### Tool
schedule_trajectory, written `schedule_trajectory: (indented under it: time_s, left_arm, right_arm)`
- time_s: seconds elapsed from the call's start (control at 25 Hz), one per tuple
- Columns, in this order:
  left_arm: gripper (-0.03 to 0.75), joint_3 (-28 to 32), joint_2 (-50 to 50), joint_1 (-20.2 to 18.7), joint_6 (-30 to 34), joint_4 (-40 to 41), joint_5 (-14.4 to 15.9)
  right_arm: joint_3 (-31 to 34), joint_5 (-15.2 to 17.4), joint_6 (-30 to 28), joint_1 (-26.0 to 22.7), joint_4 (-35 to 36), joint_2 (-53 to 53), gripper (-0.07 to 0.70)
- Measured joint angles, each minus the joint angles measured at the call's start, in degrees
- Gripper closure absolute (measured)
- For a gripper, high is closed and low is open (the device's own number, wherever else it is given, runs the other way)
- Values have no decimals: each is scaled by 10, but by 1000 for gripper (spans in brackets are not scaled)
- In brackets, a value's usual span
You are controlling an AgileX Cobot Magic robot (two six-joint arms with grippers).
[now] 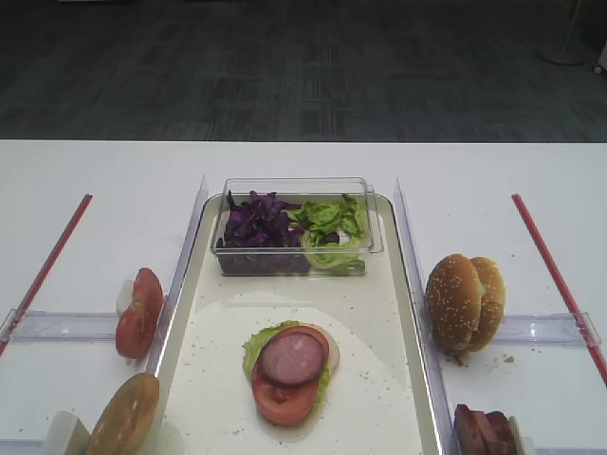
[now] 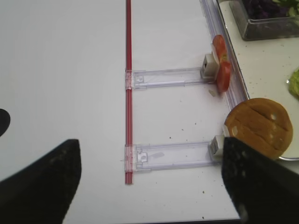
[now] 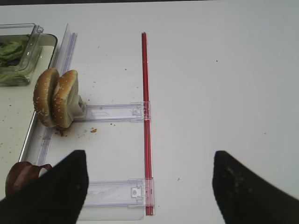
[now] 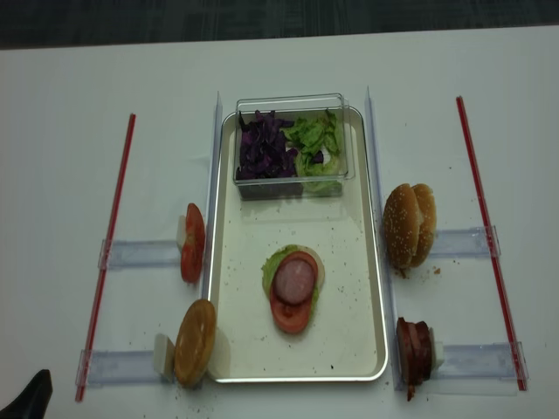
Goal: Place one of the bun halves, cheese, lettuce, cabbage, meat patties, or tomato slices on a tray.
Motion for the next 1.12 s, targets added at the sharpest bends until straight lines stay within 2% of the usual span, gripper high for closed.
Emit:
schedule_trajectory:
  time_s: [1.12]
  left_arm:
    - [150, 0, 0, 0, 0, 0, 0]
  right_arm:
    - [0, 0, 0, 0, 0, 0, 61]
